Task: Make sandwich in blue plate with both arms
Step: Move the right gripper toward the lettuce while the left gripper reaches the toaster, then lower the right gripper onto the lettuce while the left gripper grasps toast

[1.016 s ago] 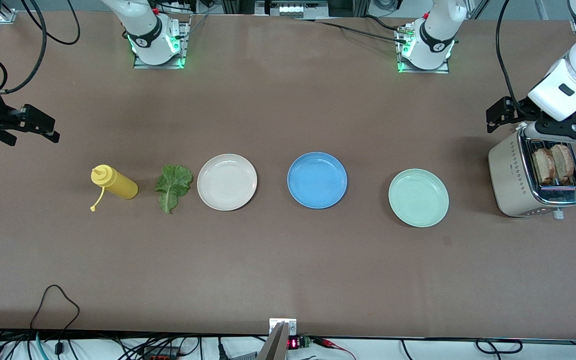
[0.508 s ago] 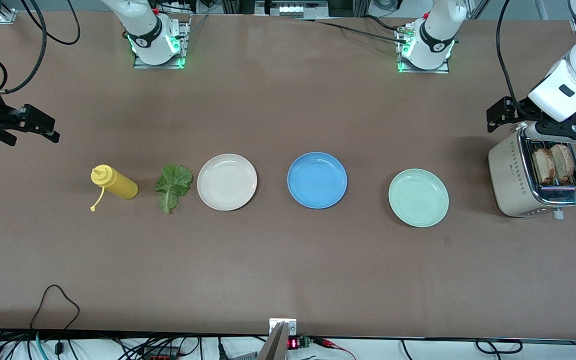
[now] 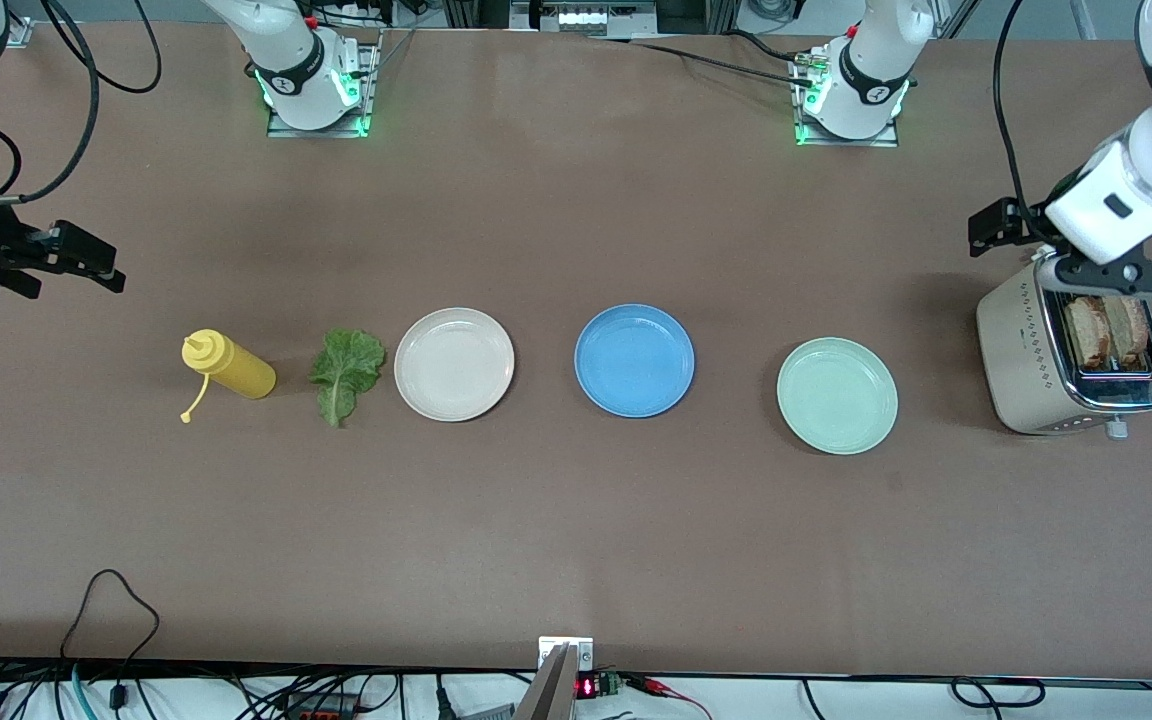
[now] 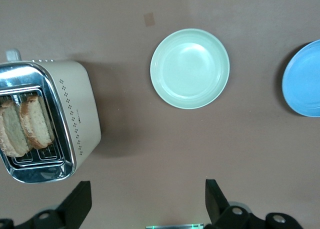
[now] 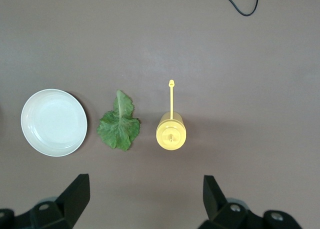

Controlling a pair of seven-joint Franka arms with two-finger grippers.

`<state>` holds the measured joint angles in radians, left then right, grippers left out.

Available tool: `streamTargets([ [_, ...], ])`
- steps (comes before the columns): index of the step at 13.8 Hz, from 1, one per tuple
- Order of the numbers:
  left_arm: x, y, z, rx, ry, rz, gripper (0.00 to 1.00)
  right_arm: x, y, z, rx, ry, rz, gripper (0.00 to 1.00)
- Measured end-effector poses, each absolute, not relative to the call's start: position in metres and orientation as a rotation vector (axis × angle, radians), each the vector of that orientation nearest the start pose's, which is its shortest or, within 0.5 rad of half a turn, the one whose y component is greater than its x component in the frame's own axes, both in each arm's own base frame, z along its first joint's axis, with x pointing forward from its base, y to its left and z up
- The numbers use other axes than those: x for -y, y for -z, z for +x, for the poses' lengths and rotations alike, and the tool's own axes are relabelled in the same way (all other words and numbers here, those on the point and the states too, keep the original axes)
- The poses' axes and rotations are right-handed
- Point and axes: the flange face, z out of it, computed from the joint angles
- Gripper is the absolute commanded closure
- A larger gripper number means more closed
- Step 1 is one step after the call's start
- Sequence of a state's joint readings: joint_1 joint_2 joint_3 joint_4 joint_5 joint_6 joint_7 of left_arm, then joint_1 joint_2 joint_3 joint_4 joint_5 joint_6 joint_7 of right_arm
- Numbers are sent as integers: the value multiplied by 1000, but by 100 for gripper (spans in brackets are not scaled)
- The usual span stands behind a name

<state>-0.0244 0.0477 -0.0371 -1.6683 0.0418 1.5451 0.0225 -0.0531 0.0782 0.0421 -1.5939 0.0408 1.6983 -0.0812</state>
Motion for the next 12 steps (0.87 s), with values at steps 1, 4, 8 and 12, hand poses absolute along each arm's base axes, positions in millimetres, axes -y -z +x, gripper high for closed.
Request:
streamTargets([
  [1,23,-539,566,-118,-292,-3081,0,4,-577,589,102,37,-3097,0],
  [4,-21,-505,583,-24,-373,-3045,0,2,-566,594,120,8,-3095,0],
  [8,-72,-474,593,-9,-339,-2908,0,-12,-525,609,225,-90,-3077,0],
  [12,-120,-431,586,-83,-178,-2930,0,-61,-480,628,319,-114,-3064,0],
])
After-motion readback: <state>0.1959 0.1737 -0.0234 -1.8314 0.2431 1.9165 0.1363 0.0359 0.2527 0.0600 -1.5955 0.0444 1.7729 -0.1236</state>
